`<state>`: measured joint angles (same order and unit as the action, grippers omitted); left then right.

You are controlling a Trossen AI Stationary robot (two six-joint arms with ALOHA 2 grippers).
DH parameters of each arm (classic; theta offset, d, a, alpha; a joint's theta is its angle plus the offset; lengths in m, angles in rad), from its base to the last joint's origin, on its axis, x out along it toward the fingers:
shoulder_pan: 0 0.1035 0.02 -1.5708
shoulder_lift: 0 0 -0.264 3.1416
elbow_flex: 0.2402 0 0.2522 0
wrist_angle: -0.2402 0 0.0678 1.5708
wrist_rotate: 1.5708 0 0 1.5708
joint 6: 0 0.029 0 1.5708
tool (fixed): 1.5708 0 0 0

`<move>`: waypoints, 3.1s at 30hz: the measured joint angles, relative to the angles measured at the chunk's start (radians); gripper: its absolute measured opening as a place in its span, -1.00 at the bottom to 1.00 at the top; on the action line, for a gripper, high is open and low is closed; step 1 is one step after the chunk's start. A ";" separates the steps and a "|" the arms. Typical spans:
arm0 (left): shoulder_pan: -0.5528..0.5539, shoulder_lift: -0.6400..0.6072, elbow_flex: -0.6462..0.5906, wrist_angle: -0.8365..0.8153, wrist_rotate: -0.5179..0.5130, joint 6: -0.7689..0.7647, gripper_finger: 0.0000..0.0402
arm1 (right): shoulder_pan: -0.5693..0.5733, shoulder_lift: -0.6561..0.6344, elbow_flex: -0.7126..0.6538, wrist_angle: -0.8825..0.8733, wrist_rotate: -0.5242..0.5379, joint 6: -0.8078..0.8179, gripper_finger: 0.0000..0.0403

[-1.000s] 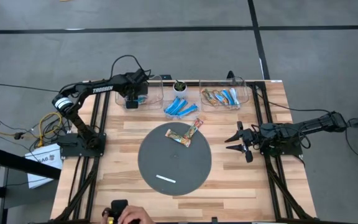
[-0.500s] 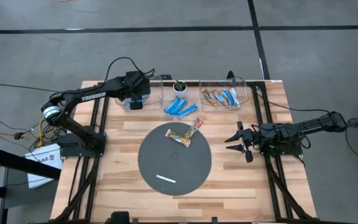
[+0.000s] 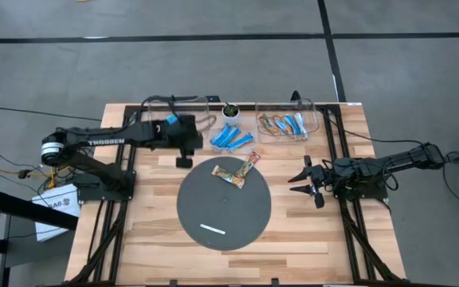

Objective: Pick and place Granola Bars by type
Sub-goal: Put the yellow granola bar into the right transparent bin

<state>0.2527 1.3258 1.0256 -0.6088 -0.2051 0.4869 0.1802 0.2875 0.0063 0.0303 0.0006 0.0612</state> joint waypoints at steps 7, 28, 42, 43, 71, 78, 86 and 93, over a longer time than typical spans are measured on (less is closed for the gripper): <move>-0.207 0.000 0.000 0.002 0.044 -0.029 -0.34 | 0.000 0.000 0.000 0.000 0.000 0.000 -0.38; -0.341 0.184 0.000 0.168 -0.002 0.009 -0.34 | 0.000 0.000 0.000 0.000 0.000 0.000 -0.38; -0.277 0.415 0.137 0.192 0.084 0.070 -0.34 | 0.000 0.000 0.000 0.000 0.000 0.000 -0.38; -0.271 0.432 0.146 0.183 0.095 0.070 -0.34 | 0.000 0.000 0.000 0.000 0.000 0.000 -0.38; -0.202 0.651 0.286 0.084 0.102 0.033 0.17 | 0.000 0.000 0.000 0.005 0.000 0.000 -0.38; -0.194 0.682 0.289 0.110 0.089 0.040 0.16 | 0.000 0.006 0.000 0.002 0.000 0.000 -0.38; -0.194 0.684 0.289 0.109 0.118 0.034 -0.06 | 0.000 0.009 0.000 0.000 0.000 0.000 -0.38; -0.197 0.686 0.287 0.107 0.122 0.012 -0.38 | 0.000 0.009 0.000 0.000 0.000 0.000 -0.38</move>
<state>0.0560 2.0117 1.3128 -0.5014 -0.0830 0.4994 0.1799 0.2970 0.0063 0.0303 0.0006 0.0612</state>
